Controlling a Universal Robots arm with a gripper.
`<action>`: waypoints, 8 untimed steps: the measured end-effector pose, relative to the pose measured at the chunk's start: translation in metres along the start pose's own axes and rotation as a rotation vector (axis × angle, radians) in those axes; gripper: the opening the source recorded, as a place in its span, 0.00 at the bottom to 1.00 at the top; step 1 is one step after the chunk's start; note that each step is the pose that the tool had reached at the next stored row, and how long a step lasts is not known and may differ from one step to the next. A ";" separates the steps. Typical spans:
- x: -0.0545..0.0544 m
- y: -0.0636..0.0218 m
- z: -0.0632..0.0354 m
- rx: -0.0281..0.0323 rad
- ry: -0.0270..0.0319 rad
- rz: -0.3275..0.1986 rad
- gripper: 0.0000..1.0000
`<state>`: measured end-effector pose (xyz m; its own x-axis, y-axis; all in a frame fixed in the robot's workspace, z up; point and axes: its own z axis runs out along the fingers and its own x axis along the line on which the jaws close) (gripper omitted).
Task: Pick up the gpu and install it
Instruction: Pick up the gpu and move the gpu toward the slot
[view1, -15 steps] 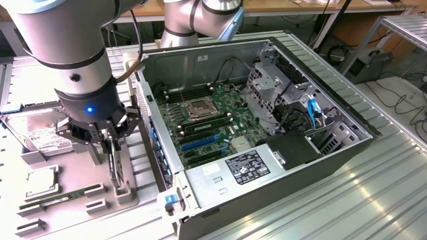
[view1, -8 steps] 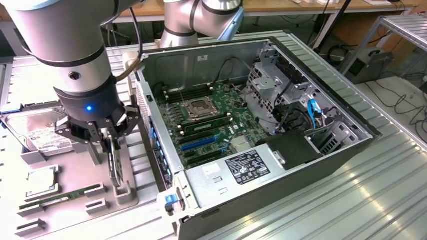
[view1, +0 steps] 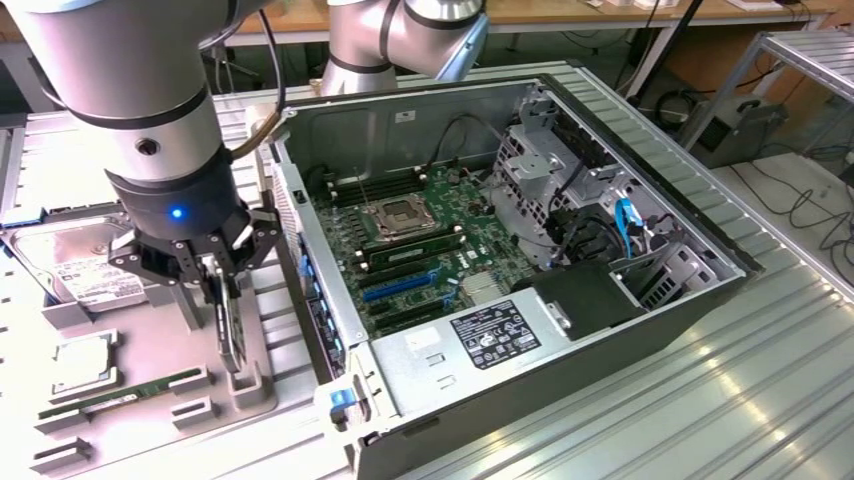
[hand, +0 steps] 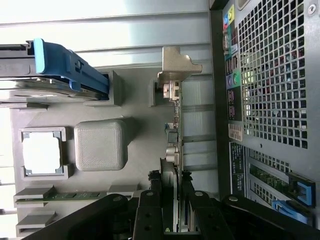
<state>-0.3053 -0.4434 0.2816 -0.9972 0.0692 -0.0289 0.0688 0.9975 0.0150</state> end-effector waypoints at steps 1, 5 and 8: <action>0.000 0.0000 -0.0005 0.0000 0.0000 0.000 0.26; 0.000 0.0000 -0.0020 0.0000 0.0000 0.000 0.26; 0.000 0.0001 -0.0033 0.0000 0.0000 0.000 0.26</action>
<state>-0.3054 -0.4434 0.2849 -0.9972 0.0692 -0.0289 0.0688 0.9975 0.0150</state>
